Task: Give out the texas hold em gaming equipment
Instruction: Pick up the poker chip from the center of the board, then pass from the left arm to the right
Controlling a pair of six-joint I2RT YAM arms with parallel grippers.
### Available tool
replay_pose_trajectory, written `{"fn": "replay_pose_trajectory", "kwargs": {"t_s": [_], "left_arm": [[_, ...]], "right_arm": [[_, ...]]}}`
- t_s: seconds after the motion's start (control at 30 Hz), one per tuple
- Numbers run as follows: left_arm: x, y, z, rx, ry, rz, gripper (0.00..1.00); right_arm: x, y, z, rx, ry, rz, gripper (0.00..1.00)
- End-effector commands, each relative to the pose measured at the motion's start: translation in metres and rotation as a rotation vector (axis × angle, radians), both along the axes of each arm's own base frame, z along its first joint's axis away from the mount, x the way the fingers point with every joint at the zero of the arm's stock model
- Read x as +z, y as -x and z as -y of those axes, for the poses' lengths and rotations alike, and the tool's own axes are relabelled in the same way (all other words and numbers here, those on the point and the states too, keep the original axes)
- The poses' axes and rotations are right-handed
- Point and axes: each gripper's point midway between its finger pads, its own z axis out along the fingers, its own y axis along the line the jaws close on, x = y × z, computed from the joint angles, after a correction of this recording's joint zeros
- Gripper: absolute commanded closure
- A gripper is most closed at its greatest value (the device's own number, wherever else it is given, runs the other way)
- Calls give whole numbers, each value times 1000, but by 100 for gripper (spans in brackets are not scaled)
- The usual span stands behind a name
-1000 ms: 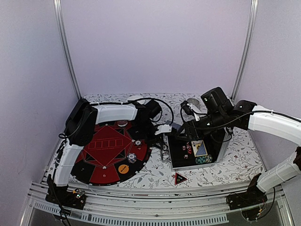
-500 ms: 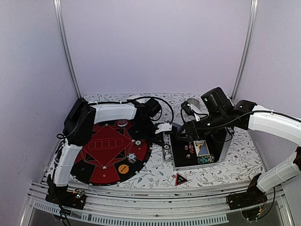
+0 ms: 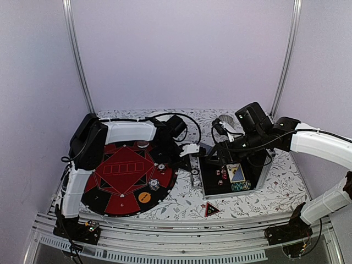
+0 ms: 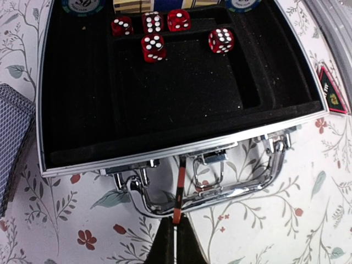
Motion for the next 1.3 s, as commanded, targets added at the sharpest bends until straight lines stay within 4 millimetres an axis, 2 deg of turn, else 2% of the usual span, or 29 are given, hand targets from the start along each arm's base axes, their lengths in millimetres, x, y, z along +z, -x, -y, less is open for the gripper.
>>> {"fn": "replay_pose_trajectory", "kwargs": {"t_s": [0.0,0.3,0.43,0.6,0.73,0.77,0.83,0.9,1.0,1.07,1.17,1.27], "left_arm": [[23,-4,8,3,66,36,100],[20,-1,12,-8,54,27,100],[27,-16,5,84,55,59,100],[47,-28,-11,193,84,115,100],[74,-27,-22,249,170,185,100],[100,-25,-26,264,218,212,100],[120,-16,-30,302,261,181,100],[149,-4,-32,329,332,147,100],[195,25,-33,309,468,129,100],[219,42,-37,294,534,149,100],[242,60,-45,282,595,138,100],[253,69,-50,284,619,118,100]], "right_arm": [[9,-1,7,-19,-5,19,36],[9,-1,6,-20,-5,17,36],[10,-1,6,-23,-7,20,36],[12,-4,7,-32,-6,29,36],[30,-9,6,-43,-36,81,38],[36,-9,5,-35,-52,99,38],[48,-8,-3,9,-104,136,39],[60,-7,-12,60,-156,176,40],[79,-8,-28,127,-238,239,44],[96,-4,-39,196,-297,296,45],[120,3,-49,266,-370,379,45],[133,7,-56,308,-407,439,45]]}}
